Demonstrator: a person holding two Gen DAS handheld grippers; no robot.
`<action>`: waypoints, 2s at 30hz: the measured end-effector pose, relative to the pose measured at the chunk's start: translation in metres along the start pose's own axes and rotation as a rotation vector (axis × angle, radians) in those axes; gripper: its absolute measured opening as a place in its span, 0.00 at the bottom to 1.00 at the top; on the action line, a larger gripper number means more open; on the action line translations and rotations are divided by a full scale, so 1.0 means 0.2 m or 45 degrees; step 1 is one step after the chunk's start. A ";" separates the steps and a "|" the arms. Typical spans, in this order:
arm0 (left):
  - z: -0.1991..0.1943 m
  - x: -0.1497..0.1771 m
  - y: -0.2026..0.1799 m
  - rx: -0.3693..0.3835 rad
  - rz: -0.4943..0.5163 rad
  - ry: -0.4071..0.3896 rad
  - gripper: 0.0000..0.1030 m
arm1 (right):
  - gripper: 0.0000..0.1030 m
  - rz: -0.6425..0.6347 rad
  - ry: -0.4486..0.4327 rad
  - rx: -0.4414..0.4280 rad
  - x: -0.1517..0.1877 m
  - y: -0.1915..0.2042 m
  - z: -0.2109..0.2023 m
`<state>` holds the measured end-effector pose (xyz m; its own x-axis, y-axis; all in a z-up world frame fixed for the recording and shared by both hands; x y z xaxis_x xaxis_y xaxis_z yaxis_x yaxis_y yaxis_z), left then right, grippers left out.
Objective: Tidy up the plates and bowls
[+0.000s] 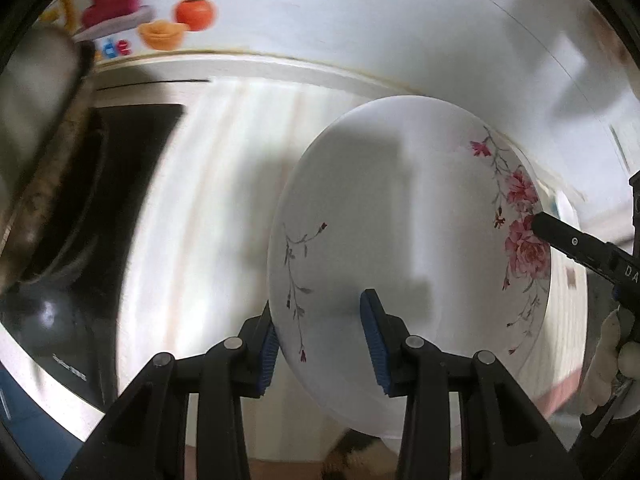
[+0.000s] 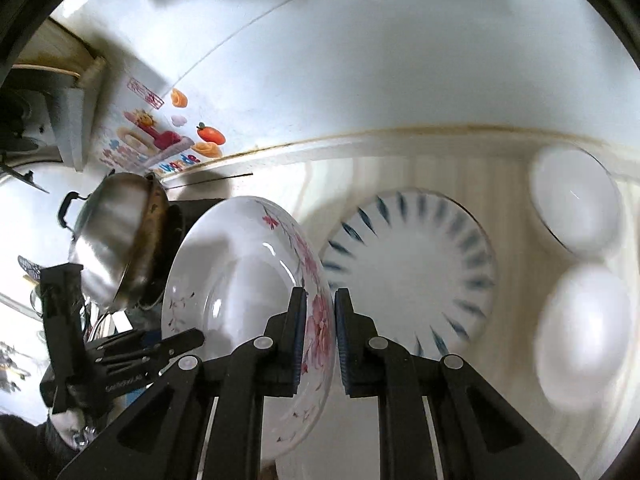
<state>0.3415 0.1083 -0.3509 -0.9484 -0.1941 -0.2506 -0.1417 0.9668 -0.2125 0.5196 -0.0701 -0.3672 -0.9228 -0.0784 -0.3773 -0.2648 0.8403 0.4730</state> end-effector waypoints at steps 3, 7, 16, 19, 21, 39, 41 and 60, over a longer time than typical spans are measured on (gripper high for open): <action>0.02 0.08 -0.12 0.028 0.070 0.045 0.35 | 0.16 0.052 -0.017 0.020 0.14 -0.07 -0.14; 0.09 0.17 -0.24 0.035 0.157 0.103 0.35 | 0.16 0.144 -0.033 0.041 0.36 -0.18 -0.28; 0.27 0.34 -0.39 -0.042 0.324 0.220 0.35 | 0.16 0.346 0.017 0.089 0.80 -0.46 -0.29; 0.32 0.37 -0.38 -0.082 0.350 0.252 0.35 | 0.16 0.382 0.041 0.088 0.88 -0.50 -0.25; 0.34 0.39 -0.38 -0.108 0.360 0.269 0.35 | 0.16 0.397 0.057 0.087 0.93 -0.52 -0.22; 0.49 0.41 -0.39 -0.194 0.401 0.324 0.35 | 0.16 0.408 0.133 0.127 0.98 -0.55 -0.10; 0.50 0.43 -0.38 -0.191 0.404 0.328 0.35 | 0.16 0.407 0.138 0.142 0.98 -0.55 -0.11; 0.48 0.46 -0.39 -0.220 0.422 0.337 0.35 | 0.18 0.399 0.173 0.257 0.96 -0.56 -0.17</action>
<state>0.2923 -0.0010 -0.4479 -0.9871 0.1581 -0.0237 0.1581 0.9874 0.0045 0.3618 -0.1969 -0.4649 -0.9824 0.1395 -0.1245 0.0832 0.9225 0.3770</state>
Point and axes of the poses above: each gripper's, at about its wrist camera, not at the fingertips, and z roughly the way its jaws point, y to its left, x to its underside, the point moved 8 cm from there along z, roughly the way its jaws point, and after that the axes turned 1 degree about -z, right-handed, at the moved point
